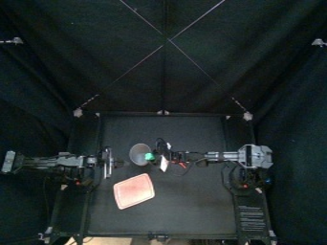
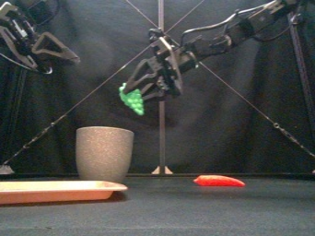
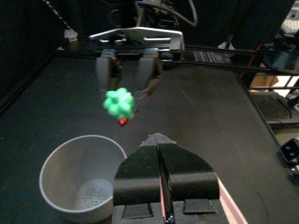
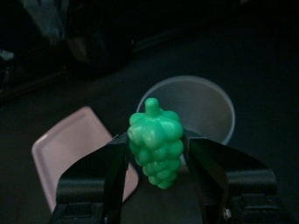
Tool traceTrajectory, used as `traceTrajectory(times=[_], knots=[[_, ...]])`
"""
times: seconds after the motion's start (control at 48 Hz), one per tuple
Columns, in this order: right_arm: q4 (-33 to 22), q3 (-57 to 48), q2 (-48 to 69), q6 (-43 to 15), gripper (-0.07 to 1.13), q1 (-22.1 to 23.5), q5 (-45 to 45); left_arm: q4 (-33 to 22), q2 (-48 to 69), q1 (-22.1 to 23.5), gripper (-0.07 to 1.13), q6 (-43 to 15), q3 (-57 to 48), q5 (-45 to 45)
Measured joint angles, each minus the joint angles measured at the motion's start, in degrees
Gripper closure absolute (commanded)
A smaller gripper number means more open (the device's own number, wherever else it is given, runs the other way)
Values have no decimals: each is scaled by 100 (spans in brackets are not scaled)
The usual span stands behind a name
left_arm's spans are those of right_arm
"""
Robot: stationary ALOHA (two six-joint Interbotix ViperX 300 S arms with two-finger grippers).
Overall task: Pick the green grapes then place it in the grey bowl
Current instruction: Place green grapes in the grey bowl
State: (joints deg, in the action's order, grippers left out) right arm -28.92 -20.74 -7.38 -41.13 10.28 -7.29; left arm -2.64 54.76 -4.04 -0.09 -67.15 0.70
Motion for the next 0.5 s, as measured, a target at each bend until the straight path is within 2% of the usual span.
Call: traceTrajectory(times=[0.146, 0.312, 0.5], knots=[[-141, 413, -598, 0, 42, 202, -369, -9, 0, -9, 96, 9, -53, -53], [-167, 791, -1081, 0, 40, 229, -422, -44, 0, -18, 96, 18, -53, -70], [-246, 940, -1195, 35, 27, 220, -281, -70, 0, -18, 96, 18, -62, -70]])
